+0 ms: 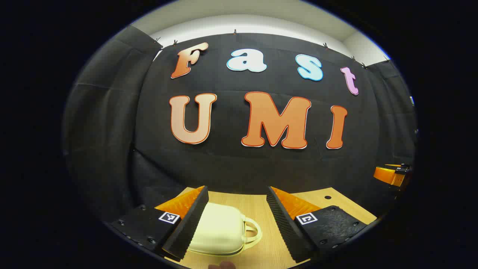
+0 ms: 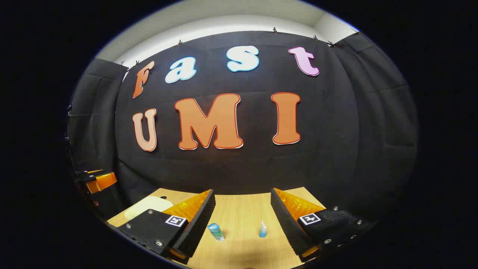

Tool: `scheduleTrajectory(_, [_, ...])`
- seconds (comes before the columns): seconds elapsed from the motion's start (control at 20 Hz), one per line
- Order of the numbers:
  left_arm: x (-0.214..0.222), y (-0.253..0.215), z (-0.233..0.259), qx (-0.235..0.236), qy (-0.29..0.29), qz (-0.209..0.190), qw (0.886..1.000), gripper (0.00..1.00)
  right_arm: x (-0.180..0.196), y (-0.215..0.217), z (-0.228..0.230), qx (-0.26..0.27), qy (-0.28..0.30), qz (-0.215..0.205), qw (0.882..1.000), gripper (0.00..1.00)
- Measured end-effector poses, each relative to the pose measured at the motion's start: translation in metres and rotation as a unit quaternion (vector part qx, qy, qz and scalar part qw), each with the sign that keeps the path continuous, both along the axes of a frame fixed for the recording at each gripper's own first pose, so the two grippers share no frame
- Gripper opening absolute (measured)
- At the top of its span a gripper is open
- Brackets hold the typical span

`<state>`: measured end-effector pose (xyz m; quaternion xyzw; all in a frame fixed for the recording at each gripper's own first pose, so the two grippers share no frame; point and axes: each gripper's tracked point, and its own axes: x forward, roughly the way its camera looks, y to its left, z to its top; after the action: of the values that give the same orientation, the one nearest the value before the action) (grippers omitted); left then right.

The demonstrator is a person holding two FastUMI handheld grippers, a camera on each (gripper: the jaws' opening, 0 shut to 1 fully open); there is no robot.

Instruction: First open the suitcase, pack the skin care products into it, and then close the suitcase.

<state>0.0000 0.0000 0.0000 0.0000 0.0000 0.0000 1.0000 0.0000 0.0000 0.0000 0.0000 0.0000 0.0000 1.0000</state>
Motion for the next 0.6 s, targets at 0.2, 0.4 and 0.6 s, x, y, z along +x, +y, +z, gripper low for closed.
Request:
scheduleTrajectory(0.2, [-0.004, 0.002, 0.007, -0.004, -0.008, -0.003, 1.000, 0.97, -0.011, -0.001, 0.000, -0.018, -0.001, -0.003, 1.000, 0.94])
scheduleTrajectory(0.4, [-0.004, -0.013, 0.007, -0.019, -0.007, -0.021, 1.000, 0.97, -0.025, -0.015, 0.007, -0.036, -0.006, -0.017, 0.999, 0.94])
scheduleTrajectory(0.6, [-0.006, -0.018, 0.012, -0.022, -0.010, -0.030, 0.999, 0.97, -0.036, -0.020, 0.010, -0.039, -0.013, -0.029, 0.999, 0.94])
